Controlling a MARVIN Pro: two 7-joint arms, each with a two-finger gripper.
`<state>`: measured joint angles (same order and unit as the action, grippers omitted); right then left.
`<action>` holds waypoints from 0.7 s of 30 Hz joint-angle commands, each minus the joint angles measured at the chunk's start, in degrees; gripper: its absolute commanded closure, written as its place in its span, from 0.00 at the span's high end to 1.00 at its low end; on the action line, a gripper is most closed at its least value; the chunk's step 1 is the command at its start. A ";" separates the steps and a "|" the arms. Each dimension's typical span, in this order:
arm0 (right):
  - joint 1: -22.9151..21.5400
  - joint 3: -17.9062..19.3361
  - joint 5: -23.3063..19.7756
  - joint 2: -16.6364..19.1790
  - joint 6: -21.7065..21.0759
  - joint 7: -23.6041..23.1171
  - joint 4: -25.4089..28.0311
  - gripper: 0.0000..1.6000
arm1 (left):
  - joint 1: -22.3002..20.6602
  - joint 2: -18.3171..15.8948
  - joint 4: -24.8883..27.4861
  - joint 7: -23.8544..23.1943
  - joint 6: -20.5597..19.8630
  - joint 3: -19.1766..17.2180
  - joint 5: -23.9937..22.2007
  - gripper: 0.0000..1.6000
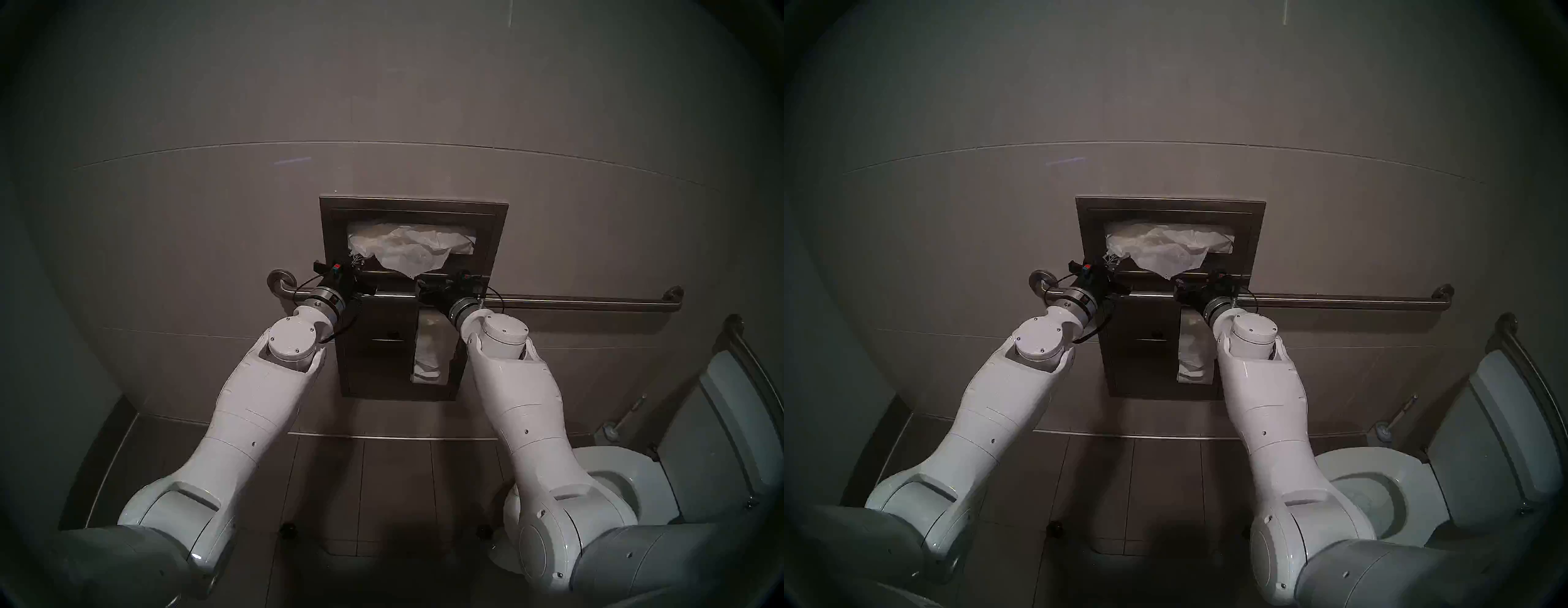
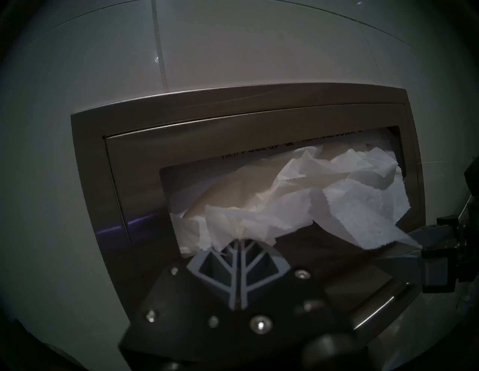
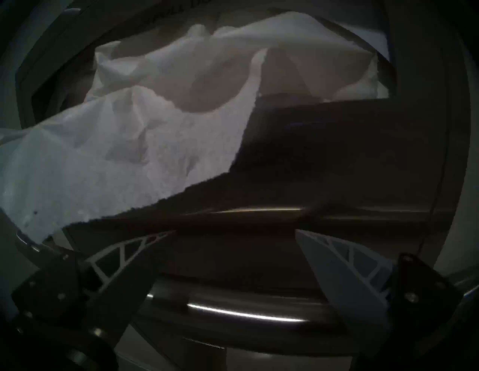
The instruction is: Take out a toilet seat cover
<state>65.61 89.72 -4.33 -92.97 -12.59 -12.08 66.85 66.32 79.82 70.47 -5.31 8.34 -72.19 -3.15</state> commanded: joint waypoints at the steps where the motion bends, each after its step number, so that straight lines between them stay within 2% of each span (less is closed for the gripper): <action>1: -3.12 0.56 -0.52 -0.59 0.52 0.44 0.02 1.00 | -1.45 0.56 2.24 0.51 0.38 -0.30 -0.03 0.00; 6: -4.33 0.50 -0.45 -0.79 0.19 0.70 -1.28 1.00 | -0.83 0.67 2.68 0.86 0.07 -0.31 -0.19 0.00; 8: -4.94 -0.81 1.17 -0.19 0.62 1.06 -2.01 1.00 | -0.33 0.69 3.12 0.98 0.00 -0.20 -0.19 0.00; 9: -4.99 -3.31 4.08 0.99 2.02 1.32 -2.37 1.00 | 0.02 0.73 3.44 1.01 -0.09 -0.11 -0.25 0.00; 13: -4.73 -3.71 5.19 0.06 2.29 3.38 -2.10 1.00 | 0.29 0.73 3.81 1.09 -0.19 -0.02 -0.24 0.00; 17: -4.00 -6.30 9.14 1.13 3.30 5.21 -1.50 1.00 | -0.41 0.94 3.17 1.36 -0.37 -0.07 -0.19 0.00; 21: -3.37 -6.77 10.07 0.97 3.09 6.32 -0.60 1.00 | -0.88 0.89 2.59 1.42 -0.31 -0.17 -0.18 0.00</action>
<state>63.68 84.88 3.31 -91.85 -10.73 -7.25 63.71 67.87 80.47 71.76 -3.86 7.57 -72.13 -3.49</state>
